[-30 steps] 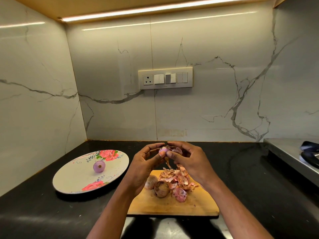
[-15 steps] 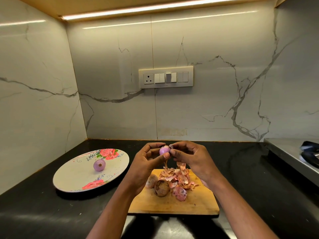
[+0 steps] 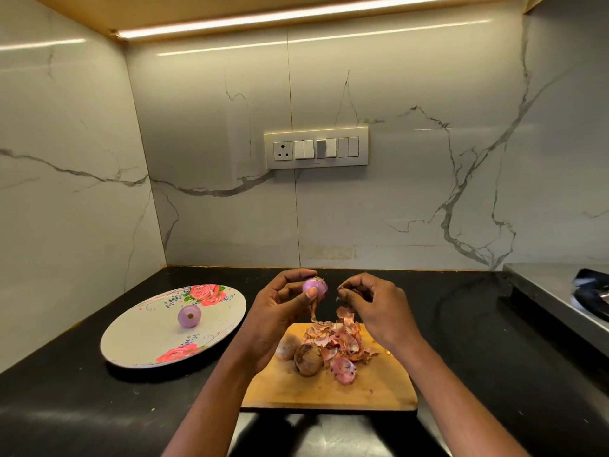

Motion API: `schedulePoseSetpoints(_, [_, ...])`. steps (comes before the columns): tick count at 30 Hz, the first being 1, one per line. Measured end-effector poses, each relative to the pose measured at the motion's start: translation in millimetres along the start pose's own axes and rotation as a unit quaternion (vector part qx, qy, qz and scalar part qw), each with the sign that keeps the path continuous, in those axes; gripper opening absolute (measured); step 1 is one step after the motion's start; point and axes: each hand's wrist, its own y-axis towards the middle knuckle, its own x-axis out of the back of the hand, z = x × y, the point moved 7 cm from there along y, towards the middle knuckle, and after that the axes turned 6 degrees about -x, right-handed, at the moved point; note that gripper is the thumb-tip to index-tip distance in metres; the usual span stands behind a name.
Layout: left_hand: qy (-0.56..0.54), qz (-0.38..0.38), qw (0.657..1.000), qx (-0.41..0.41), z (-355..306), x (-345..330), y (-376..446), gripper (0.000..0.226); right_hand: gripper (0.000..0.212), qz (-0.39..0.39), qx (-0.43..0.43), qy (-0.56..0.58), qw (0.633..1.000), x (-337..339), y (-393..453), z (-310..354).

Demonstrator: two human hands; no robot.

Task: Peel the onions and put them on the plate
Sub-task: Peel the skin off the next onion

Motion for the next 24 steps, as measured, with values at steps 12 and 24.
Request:
schedulePoseSetpoints(12, [-0.041,-0.067,0.997,0.004,6.5,13.6,3.9,0.044,0.017,0.056,0.009,0.028,0.998,-12.8,-3.3,13.5])
schedulePoseSetpoints(24, [-0.047,-0.067,0.997,0.007,10.1,11.6,2.0,0.045,0.013,0.005,0.032,0.063,0.997,-17.5,-10.1,19.9])
